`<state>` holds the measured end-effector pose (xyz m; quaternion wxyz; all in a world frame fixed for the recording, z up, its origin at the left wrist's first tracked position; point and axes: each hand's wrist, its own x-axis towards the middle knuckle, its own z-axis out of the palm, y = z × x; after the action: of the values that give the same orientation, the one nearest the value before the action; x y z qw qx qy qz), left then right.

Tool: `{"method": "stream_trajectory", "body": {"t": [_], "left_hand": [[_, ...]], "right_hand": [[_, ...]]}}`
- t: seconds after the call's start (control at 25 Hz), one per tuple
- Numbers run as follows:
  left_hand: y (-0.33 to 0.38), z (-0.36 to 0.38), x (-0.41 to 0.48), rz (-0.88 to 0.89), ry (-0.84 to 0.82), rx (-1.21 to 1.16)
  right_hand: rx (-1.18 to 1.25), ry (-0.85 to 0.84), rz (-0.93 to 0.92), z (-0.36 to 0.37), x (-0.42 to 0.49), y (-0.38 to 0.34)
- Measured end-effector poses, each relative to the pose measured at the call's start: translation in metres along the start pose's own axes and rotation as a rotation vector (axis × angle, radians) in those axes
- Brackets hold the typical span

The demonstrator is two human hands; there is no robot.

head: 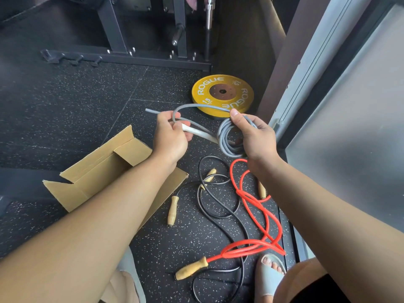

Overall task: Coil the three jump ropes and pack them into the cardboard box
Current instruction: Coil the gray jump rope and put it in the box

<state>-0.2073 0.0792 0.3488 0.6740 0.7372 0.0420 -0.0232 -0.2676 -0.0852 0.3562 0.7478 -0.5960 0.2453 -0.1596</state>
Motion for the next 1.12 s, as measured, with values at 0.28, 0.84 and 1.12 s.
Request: {"method": "stream_trajectory", "body": {"t": [0.28, 0.84, 1.12], "left_hand": [[0.005, -0.005, 0.001, 0.002, 0.114, -0.131], [0.005, -0.006, 0.008, -0.259, 0.079, -0.395], [0.007, 0.002, -0.004, -0.429, -0.056, -0.526]], "right_hand": [[-0.002, -0.052, 0.068, 0.002, 0.001, 0.003], [0.024, -0.173, 0.109, 0.007, -0.003, 0.004], [0.125, -0.367, 0.201, 0.011, -0.006, 0.007]]}}
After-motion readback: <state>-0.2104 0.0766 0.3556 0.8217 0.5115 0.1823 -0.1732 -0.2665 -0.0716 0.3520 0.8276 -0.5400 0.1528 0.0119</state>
